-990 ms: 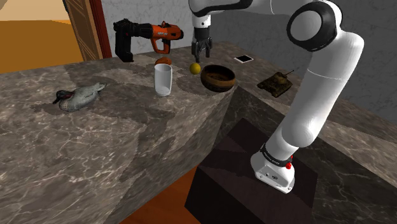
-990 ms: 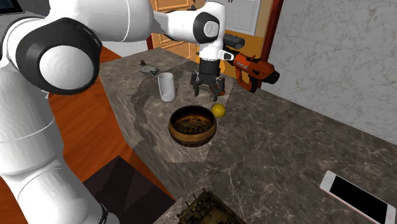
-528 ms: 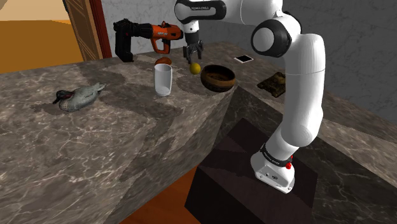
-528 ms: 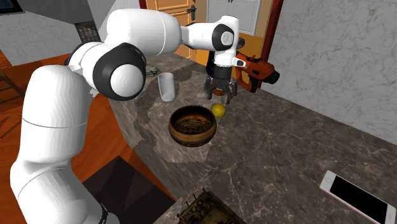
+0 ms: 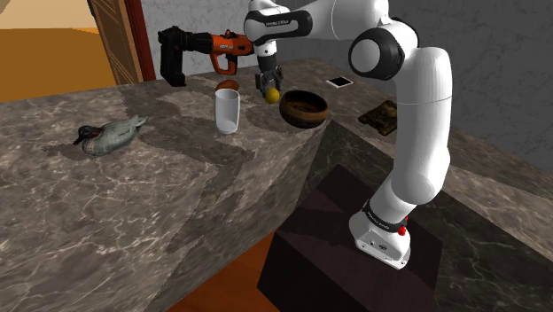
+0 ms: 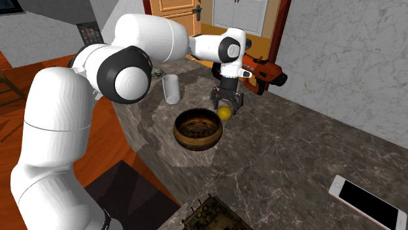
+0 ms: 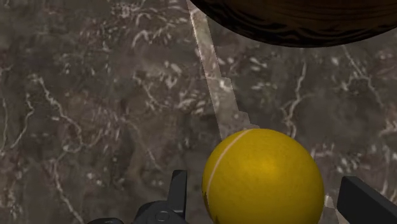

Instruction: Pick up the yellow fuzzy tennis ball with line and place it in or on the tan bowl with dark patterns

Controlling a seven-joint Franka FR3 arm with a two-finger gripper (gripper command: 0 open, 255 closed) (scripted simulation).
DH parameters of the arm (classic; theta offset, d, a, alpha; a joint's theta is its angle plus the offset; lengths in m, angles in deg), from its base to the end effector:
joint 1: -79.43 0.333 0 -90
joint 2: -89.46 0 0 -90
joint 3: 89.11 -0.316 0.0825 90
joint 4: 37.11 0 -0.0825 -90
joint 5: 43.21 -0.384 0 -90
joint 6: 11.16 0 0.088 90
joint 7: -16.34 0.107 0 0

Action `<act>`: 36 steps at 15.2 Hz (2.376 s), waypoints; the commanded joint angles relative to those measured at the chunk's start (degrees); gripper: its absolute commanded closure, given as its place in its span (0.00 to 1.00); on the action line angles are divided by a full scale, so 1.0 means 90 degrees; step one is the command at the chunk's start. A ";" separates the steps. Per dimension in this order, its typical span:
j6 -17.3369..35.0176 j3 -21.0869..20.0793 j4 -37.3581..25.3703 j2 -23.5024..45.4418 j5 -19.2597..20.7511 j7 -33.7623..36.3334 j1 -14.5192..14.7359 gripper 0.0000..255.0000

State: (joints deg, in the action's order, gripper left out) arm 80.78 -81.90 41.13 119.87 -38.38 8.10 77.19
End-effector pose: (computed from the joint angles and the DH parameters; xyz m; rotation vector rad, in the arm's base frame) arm 0.6667 -0.1041 0.3945 3.0033 0.0029 -0.4647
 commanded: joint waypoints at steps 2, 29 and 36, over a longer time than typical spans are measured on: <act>0.0060 0.0002 0.0051 0.0004 0.0001 -0.0001 -0.0005 0.00; -0.0918 0.0020 -0.0862 -0.0067 0.0010 -0.0110 -0.0011 1.00; -0.1569 0.0031 -0.1614 0.0029 0.0009 -0.0190 -0.0029 1.00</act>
State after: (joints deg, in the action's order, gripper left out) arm 67.49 -81.64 27.72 119.84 -38.28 6.52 76.99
